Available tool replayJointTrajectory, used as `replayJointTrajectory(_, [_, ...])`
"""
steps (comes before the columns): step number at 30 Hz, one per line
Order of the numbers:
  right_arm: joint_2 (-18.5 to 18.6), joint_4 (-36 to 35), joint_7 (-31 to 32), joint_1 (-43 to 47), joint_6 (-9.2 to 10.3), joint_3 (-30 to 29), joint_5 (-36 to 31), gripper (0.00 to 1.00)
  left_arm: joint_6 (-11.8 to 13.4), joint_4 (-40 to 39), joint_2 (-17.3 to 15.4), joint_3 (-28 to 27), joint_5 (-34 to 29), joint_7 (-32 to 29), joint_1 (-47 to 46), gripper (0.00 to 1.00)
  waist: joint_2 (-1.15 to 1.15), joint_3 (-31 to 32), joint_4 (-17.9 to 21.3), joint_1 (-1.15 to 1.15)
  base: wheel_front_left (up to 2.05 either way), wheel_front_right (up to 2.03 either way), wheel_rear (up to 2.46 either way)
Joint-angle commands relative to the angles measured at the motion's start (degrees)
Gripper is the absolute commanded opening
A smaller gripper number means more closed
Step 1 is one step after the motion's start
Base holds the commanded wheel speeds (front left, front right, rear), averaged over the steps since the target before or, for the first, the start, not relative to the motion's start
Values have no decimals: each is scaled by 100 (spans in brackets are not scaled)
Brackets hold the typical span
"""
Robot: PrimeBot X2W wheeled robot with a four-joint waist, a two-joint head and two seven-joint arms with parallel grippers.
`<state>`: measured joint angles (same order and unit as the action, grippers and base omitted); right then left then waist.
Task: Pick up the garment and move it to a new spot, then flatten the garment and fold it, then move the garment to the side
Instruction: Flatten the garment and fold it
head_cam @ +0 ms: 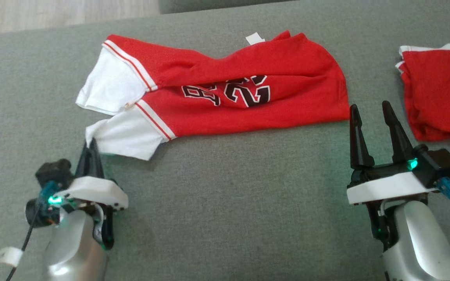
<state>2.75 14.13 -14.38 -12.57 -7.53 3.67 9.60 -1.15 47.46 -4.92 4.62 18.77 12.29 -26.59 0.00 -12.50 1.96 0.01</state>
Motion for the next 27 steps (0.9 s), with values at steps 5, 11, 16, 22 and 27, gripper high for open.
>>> replayJointTrajectory(5, [12, -107, -62, -112, 4, 124, 4, 100, 22, -577, -130, -468, 138, 253, -25, 0, 0, 188, -147, -1, 0, 0, 0])
replayJointTrajectory(11, [12, -66, -62, -44, 4, 77, -4, 100, 35, -1953, -86, -969, 17, 269, 456, 0, 0, 410, -309, -1, 0, 0, 0])
replayJointTrajectory(16, [12, 0, -62, 54, 4, 89, 10, 100, 24, -2985, 54, -1382, -219, 270, 1051, 0, 0, 640, -457, -1, 0, 0, 0])
replayJointTrajectory(22, [12, 48, -62, 106, 4, 137, 64, 100, 123, -2727, 130, -1225, -497, 270, 1527, 0, 0, 765, -583, -1, 0, 0, 0])
replayJointTrajectory(27, [12, 84, -62, 133, 4, 187, 101, 100, 198, -2254, 165, -1082, -523, 145, 1780, 0, 0, 801, -601, -1, 0, 0, 0])
